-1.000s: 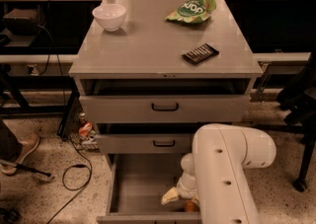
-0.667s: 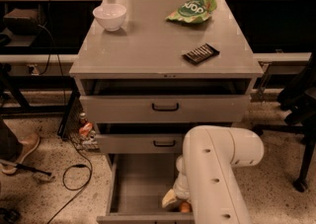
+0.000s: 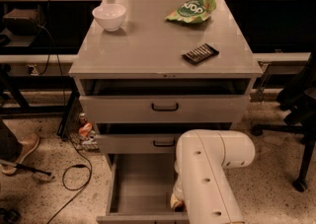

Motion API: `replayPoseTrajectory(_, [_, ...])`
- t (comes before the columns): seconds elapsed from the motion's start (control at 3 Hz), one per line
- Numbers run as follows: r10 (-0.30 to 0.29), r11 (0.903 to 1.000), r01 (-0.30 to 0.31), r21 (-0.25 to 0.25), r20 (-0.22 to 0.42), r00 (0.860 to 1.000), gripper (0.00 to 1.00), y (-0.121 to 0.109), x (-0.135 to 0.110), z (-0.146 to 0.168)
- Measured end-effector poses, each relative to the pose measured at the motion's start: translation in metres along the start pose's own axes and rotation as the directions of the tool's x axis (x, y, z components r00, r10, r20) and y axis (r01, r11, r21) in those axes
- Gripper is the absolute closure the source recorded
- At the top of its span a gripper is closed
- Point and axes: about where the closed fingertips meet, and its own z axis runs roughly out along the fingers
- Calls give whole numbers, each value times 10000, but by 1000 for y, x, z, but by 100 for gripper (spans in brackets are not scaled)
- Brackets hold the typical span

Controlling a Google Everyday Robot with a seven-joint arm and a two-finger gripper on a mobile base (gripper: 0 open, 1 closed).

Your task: Pick orange from bottom drawer and place on counter

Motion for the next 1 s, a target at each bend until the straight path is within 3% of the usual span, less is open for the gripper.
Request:
replayPoseTrajectory(0.33, [-110,9997,112,-229,72,9999,88,-1,1,-6])
replayPoseTrajectory(0.67, [-438,9966,465,-677,402,9982,100,1,6,-25])
replayPoseTrajectory(1.0, [-904,9841,1040,-1438,985,9910,100,-1,16,-60])
